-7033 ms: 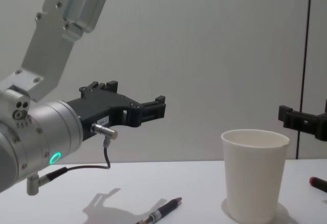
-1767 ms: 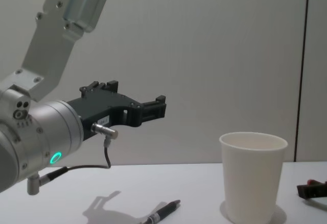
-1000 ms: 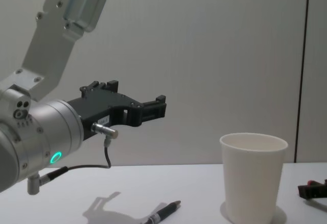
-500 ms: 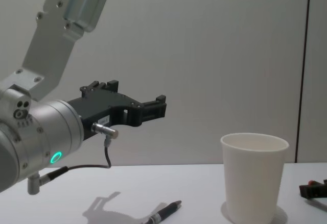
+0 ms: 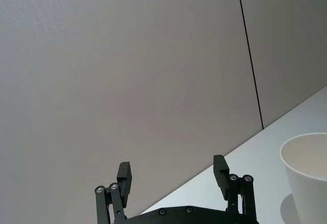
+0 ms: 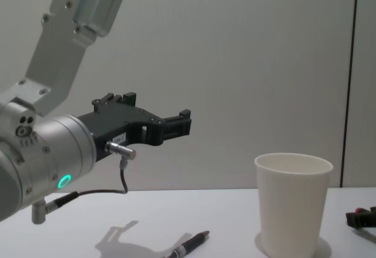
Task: Place the pen into the pen holder.
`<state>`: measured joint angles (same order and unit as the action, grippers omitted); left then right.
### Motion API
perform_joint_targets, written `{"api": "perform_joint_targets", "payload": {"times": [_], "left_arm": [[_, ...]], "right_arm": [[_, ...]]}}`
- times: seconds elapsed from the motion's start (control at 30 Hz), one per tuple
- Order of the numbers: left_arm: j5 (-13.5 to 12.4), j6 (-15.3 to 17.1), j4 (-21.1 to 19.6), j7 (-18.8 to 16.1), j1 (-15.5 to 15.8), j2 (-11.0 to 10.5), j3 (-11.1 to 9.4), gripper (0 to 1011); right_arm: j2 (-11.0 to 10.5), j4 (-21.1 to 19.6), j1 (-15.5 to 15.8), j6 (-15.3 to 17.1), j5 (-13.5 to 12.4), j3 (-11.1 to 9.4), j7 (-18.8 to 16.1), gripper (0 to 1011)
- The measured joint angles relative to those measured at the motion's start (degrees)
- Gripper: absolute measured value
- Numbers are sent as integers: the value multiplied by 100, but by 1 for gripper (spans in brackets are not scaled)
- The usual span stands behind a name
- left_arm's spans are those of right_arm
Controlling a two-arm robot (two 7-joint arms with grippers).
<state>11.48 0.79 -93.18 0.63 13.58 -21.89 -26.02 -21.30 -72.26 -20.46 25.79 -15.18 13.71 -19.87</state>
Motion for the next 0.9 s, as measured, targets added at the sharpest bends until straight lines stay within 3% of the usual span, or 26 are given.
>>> {"api": "perform_joint_targets", "payload": {"times": [0.9], "left_arm": [[0, 0, 0, 0, 0, 0, 0, 1003]], "right_arm": [[0, 6, 0, 0, 1, 0, 2, 388]]}}
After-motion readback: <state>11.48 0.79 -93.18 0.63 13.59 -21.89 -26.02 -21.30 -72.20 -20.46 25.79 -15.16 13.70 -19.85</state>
